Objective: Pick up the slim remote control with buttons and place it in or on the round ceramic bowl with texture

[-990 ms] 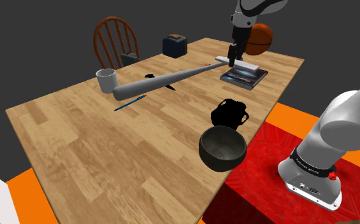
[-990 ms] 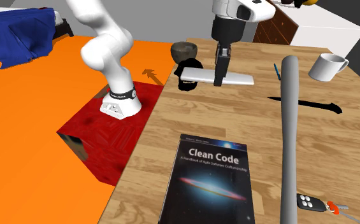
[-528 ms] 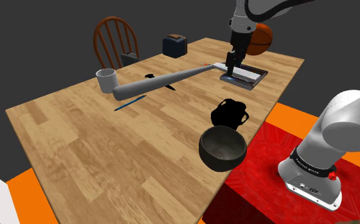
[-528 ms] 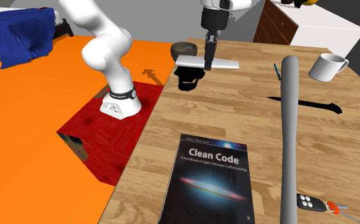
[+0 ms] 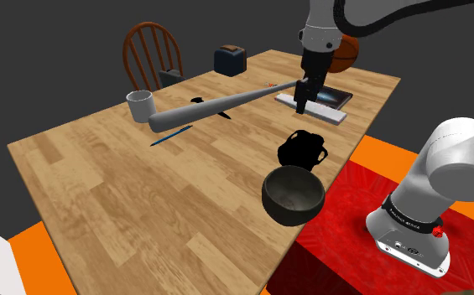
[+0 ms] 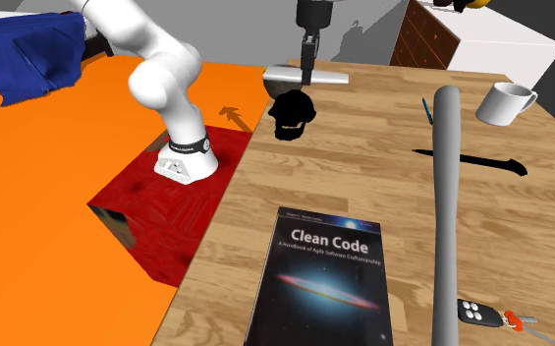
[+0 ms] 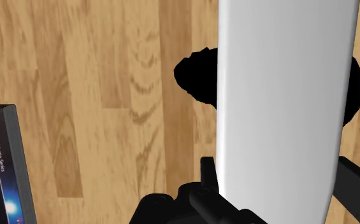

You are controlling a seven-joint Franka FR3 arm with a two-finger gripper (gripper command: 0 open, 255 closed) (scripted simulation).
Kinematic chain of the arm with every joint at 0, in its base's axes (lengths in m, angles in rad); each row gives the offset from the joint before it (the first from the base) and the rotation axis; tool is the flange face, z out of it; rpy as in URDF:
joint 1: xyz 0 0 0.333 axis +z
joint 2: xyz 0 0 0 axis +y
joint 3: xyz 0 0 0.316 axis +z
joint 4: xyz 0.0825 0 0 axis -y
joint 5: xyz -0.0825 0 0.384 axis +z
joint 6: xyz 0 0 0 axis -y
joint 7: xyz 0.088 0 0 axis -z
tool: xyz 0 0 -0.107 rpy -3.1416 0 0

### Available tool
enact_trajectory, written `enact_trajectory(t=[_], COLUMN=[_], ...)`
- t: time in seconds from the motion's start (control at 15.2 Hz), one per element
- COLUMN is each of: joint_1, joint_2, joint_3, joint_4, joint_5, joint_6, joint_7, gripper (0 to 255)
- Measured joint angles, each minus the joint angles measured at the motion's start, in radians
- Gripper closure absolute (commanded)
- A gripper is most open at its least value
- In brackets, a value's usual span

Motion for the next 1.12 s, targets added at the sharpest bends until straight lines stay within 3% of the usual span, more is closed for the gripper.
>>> enact_trajectory(t=[0.46,1.12], joint_1=[0.082,0.188], joint_2=[-0.063,-0.051], joint_3=[0.136,0.351], joint_4=[-0.041,0.018], joint_5=[0.092,0.223], joint_6=[-0.015,-0.037], joint_7=[0.162,0.415], gripper=[255,255])
